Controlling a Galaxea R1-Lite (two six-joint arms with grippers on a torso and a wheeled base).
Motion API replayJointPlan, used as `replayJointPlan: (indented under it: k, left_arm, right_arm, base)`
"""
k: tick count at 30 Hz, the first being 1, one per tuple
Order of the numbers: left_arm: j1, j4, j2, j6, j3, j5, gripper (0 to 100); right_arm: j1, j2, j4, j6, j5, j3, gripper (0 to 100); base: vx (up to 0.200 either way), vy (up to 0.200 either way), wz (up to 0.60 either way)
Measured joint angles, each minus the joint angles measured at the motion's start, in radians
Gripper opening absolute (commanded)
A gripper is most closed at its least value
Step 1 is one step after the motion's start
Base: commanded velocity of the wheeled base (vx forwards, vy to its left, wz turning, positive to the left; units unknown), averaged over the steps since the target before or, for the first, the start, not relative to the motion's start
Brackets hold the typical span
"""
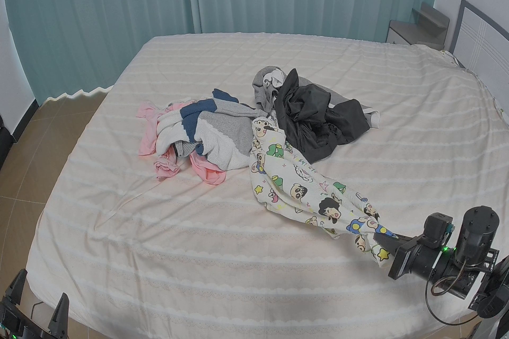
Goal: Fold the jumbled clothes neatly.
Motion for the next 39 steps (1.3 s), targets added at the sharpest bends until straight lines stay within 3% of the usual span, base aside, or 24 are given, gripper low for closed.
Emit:
replayJointPlan:
  k: [6, 11, 16, 19, 24, 27, 32, 39]
  left_arm:
    - [0.000, -0.001, 0.000, 0.032, 0.000, -0.017, 100]
    - [0.000, -0.006, 0.000, 0.034, 0.000, -0.025, 100]
    - [-0.001, -0.057, 0.017, -0.034, -0.045, -0.056, 100]
    - [-0.006, -0.078, 0.066, -0.052, -0.137, -0.143, 100]
    - [-0.017, -0.061, 0.195, -0.019, -0.262, -0.411, 100]
    - [-0.036, -0.049, 0.309, 0.027, -0.297, -0.513, 100]
    - [-0.135, -0.029, 0.521, 0.093, -0.320, -0.561, 100]
    - [-0.423, -0.020, 0.784, 0.144, -0.312, -0.528, 100]
  right_arm:
    - [0.003, -0.131, 0.061, -0.032, 0.022, 0.000, 0]
    - [0.005, -0.244, 0.133, -0.085, 0.081, 0.000, 0]
    - [0.006, -0.320, 0.165, -0.101, 0.100, -0.010, 0]
    - [0.008, -0.344, 0.190, -0.107, 0.112, -0.042, 0]
    - [0.024, -0.363, 0.253, -0.113, 0.131, -0.129, 0]
    - [0.045, -0.367, 0.314, -0.115, 0.141, -0.203, 0]
    - [0.098, -0.358, 0.434, -0.117, 0.152, -0.384, 0]
    - [0.200, -0.280, 0.527, -0.119, 0.155, -0.658, 0]
  base:
    - [0.000, 0.000, 0.00]
    - [0.000, 0.000, 0.00]
    - [0.000, 0.000, 0.00]
    - [0.000, 0.000, 0.00]
    - [0.000, 0.000, 0.00]
    - [0.000, 0.000, 0.00]
    - [0.000, 0.000, 0.00]
    - [0.000, 0.000, 0.00]
